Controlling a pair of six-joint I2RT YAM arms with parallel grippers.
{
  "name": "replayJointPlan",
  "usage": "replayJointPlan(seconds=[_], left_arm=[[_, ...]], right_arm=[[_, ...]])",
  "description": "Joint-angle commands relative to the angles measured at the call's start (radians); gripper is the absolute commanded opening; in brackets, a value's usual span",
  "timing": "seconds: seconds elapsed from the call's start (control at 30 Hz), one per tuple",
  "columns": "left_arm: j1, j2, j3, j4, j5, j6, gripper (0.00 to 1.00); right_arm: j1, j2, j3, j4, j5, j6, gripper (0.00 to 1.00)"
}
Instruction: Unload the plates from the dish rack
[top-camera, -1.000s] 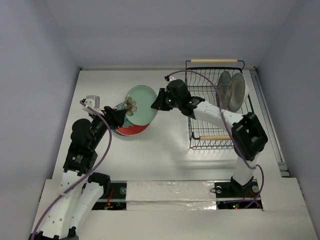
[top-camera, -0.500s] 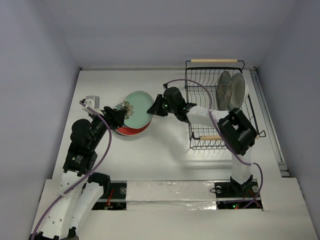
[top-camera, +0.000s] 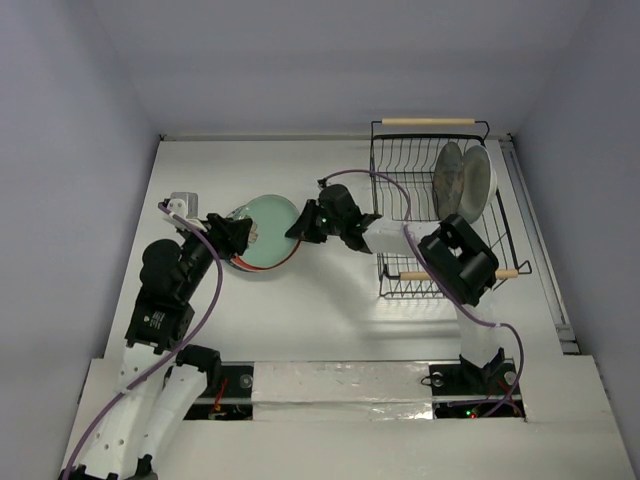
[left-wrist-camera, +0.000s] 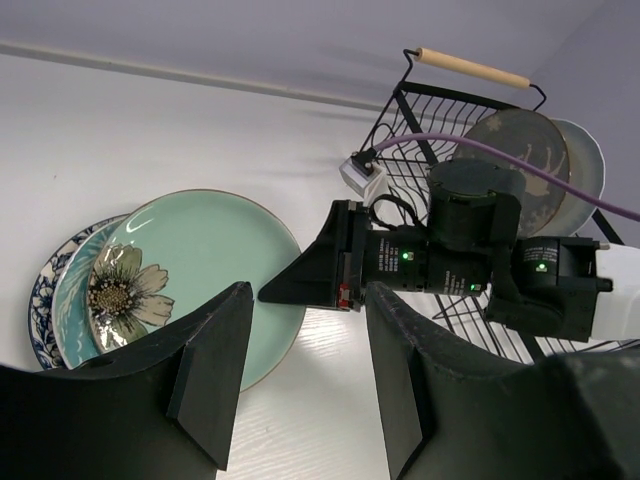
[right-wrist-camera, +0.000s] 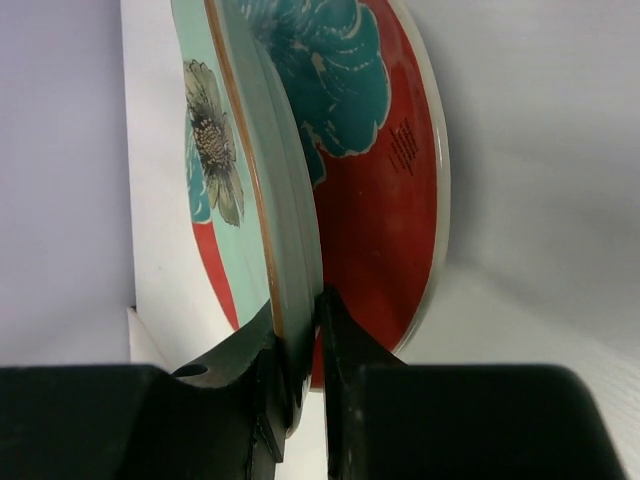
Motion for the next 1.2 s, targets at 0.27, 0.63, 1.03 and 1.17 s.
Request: replayJointPlan(seconds=[0.27,0.63,1.03,1.17], left_arm=[[0.004,-0.018,0.018,0.042,0.011,0.001,0.46],[0.004,-0.023,0.018,0.043,0.011,0.000,0.46],[0.004,-0.021,0.018,0.043,0.011,0.001,0.46],[0.004,-0.021,0.020,0.042,0.010,0.003,0.45]], right_arm=[[0.044,0.007,0.099,0.032,0.011,-0.041,0.44],[0.082,-0.036,0.183,-0.282,0.291,-0.251,0.83],[0.111,-0.085,0.255,-0.488,0.534,-0.397,0.96],[0.111,-0.169,0.234,-0.519,0.624,-0.443,0.83]])
